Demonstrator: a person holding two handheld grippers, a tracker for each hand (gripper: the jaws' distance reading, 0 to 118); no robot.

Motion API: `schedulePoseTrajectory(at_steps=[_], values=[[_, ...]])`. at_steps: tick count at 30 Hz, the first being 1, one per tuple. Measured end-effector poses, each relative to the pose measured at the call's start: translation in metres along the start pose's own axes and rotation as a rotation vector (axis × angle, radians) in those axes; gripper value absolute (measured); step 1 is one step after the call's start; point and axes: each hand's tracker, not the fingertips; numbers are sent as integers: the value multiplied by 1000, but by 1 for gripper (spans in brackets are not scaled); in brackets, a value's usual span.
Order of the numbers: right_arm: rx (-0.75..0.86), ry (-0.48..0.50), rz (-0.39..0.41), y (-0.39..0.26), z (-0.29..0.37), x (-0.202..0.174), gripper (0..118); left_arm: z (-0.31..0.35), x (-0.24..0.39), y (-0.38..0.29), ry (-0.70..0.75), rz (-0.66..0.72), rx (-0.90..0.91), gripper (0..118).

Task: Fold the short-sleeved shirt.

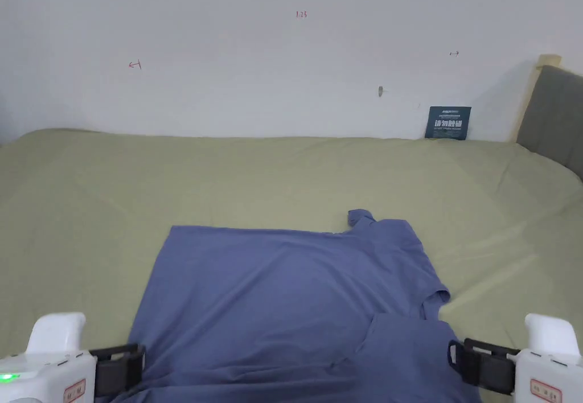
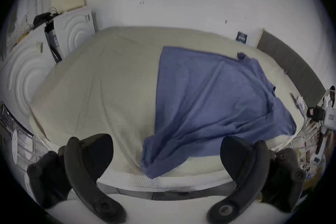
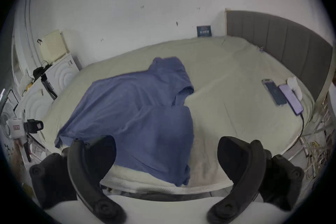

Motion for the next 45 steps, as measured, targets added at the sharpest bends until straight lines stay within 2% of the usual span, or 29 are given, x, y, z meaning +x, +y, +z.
schedulePoseTrajectory(at_steps=[1,2,3,4,5,6,7,8,17,20,25,26,27,29,30,34,35,38,39,40,41,42,45], values=[[67,-10,10,4,7,-6,112,10,5,6,6,11,57,107],[114,-22,18,6,13,-11,111,15,7,8,-2,20,113,90],[176,-32,36,9,21,-18,100,22,10,12,-5,27,164,70],[232,-34,64,10,28,-23,73,28,14,17,0,27,197,41],[303,-88,78,12,35,-30,16,32,18,20,-2,10,215,0],[309,-113,127,13,36,-36,1,33,19,19,0,-2,241,0],[334,-124,167,12,39,-42,1,37,20,18,26,-3,289,0],[338,-114,175,12,41,-40,1,38,19,18,22,-26,261,0],[277,-83,130,5,36,-32,1,18,-8,-7,13,2,145,0],[238,-83,139,-1,32,-28,1,-1,-22,-18,-3,-6,-15,0],[124,-84,171,-13,17,-17,1,-48,-53,-45,-4,87,-256,0],[113,-81,168,-16,16,-15,1,-50,-53,-48,-3,94,-286,4],[98,-77,161,-19,15,-13,1,-57,-55,-52,-11,119,-311,27],[72,-79,146,-24,10,-8,1,-76,-61,-60,-59,190,-383,112],[56,-69,139,-27,9,-6,1,-79,-60,-62,-75,190,-409,118],[24,-77,137,-35,4,-1,1,-89,-47,-61,-20,114,-409,112],[13,-78,127,-36,3,2,1,-91,-45,-61,-12,101,-409,102],[-23,-79,121,-39,-2,7,1,-84,-40,-55,73,45,-395,65],[-28,-78,126,-41,-1,9,1,-79,-40,-53,25,42,-383,46],[-35,-80,129,-42,-2,10,1,-74,-38,-52,22,26,-381,15],[-45,-79,130,-42,-3,12,1,-69,-36,-52,17,12,-371,0],[-52,-74,131,-43,-3,14,1,-65,-38,-51,-22,19,-344,0],[-70,-57,126,-46,-4,18,2,-61,-29,-47,2,-12,-335,0]])
